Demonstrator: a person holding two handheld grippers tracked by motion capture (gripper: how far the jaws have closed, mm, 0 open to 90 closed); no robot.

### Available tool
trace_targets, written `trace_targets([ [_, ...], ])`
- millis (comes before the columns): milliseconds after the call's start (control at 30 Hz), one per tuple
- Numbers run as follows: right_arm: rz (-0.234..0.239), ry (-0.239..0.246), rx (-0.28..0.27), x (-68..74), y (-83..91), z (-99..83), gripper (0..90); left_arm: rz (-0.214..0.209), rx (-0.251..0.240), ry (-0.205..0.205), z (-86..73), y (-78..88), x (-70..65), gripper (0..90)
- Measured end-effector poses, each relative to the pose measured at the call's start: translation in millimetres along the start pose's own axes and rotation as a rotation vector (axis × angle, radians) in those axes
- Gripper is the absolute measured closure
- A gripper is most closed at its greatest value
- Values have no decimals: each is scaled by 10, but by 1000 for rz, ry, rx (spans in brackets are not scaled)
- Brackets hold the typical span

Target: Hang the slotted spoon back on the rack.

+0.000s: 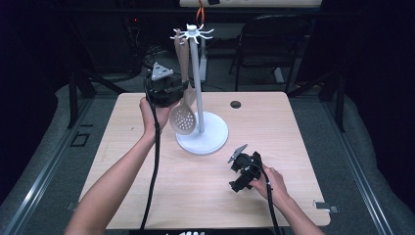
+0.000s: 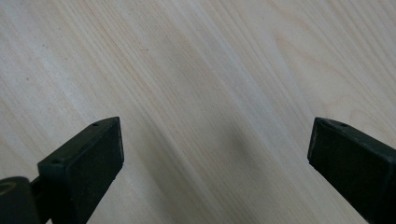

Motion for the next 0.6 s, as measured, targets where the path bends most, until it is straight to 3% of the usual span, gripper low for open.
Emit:
trace_targets([
  [167, -1, 1, -3, 1, 2, 4, 30, -21, 20, 13, -45, 84, -17, 546],
  [233, -2, 0, -3, 0, 2, 3, 30, -21, 39, 6, -86, 121, -19, 443],
  [367, -5, -6, -8, -6, 4, 5, 30, -14, 63, -9, -170, 208, -20, 324],
  [433, -8, -6, -8, -12, 7, 4, 30, -2, 79, -29, -248, 296, -10, 273],
  [600, -9, -5, -8, -11, 7, 5, 30, 9, 107, -31, -419, 453, 40, 203],
])
Point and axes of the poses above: each handheld gripper's, and its own axes: y roughly backward along the jaws, z roughly out of its top, x roughly to its left, the point moved 9 cm from there along -y, roughly forward along the jaws, and after that the axes turned 5 degrees about -x, right-handed, at the moved point
